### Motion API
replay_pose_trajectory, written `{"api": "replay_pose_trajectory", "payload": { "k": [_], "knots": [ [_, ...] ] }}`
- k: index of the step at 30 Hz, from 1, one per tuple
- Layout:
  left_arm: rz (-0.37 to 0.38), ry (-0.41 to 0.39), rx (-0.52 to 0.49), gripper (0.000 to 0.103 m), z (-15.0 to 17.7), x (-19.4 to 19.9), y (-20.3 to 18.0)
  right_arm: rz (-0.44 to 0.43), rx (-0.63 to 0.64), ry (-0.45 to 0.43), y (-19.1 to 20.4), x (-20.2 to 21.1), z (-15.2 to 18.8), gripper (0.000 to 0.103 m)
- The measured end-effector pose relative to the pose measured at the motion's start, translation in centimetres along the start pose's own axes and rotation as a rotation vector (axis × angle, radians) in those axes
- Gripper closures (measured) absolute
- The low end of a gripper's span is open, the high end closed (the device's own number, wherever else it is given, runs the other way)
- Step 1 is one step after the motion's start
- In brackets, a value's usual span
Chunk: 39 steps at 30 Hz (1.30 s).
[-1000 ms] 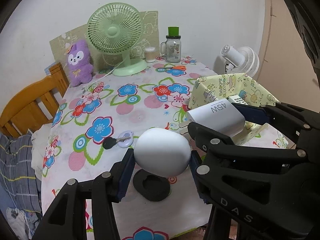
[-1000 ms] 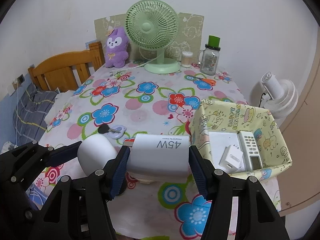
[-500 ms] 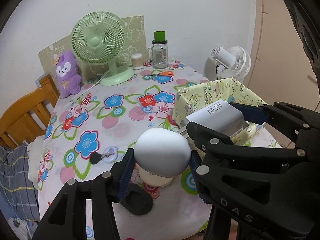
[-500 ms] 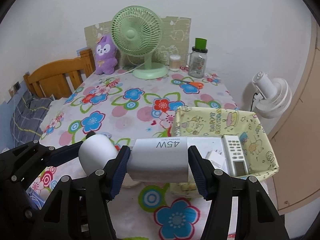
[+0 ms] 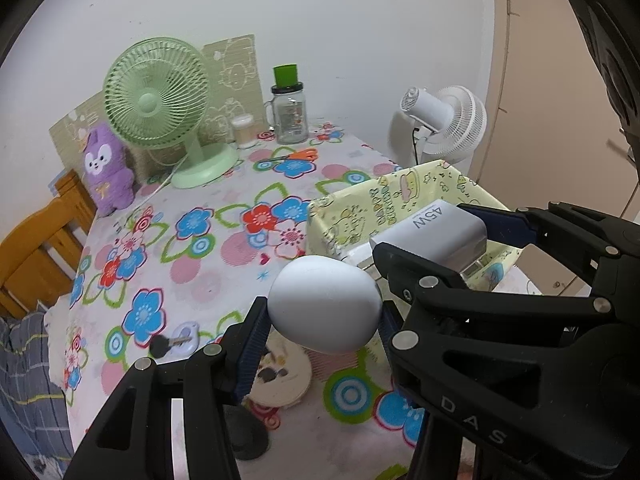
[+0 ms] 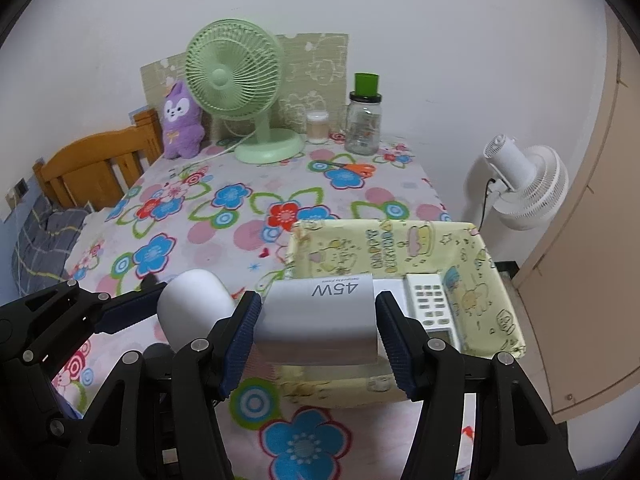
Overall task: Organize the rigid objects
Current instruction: 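Lower the egg-shaped object and white charger into the yellow box, opening both grippers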
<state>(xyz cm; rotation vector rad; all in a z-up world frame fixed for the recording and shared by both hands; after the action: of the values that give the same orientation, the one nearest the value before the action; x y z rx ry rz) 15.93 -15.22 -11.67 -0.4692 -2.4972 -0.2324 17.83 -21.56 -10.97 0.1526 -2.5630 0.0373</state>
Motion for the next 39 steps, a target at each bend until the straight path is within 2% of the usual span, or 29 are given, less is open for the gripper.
{"api": "replay_pose_trajectory", "payload": {
  "k": [14,25,28,39],
  "knots": [
    [0.052,0.031,-0.035,0.046,-1.5,-3.6,-3.0,0.032,-0.046,0.025,-4.6,-2.1,0.0,0.042],
    [0.07,0.077,-0.044,0.046,-1.7,-7.1,-3.9,0.052,-0.068,0.054,-6.9,-4.7,0.4,0.042],
    [0.053,0.067,-0.079,0.046,-2.1,-7.9,-4.1,0.053,-0.079,0.065,-7.5,-5.7,0.5,0.042],
    [0.092,0.126,-0.079,0.046,-1.7,-10.5,-5.7,0.051,-0.108,0.111,-9.3,-8.2,1.4,0.042]
  ]
}}
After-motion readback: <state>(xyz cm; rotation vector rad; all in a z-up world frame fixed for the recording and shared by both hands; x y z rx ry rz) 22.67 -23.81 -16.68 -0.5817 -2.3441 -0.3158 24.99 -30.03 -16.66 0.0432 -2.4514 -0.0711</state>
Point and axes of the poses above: each gripper's, at about its wrist camera, not at the fingertips, and x roughly against the way its jaws point, y to its left, z to its underside, the point moved 10 cm from there along -x, roughly the way its jaws point, and after that the axes turned 13 degrees about -y, right-handed, at the moved point
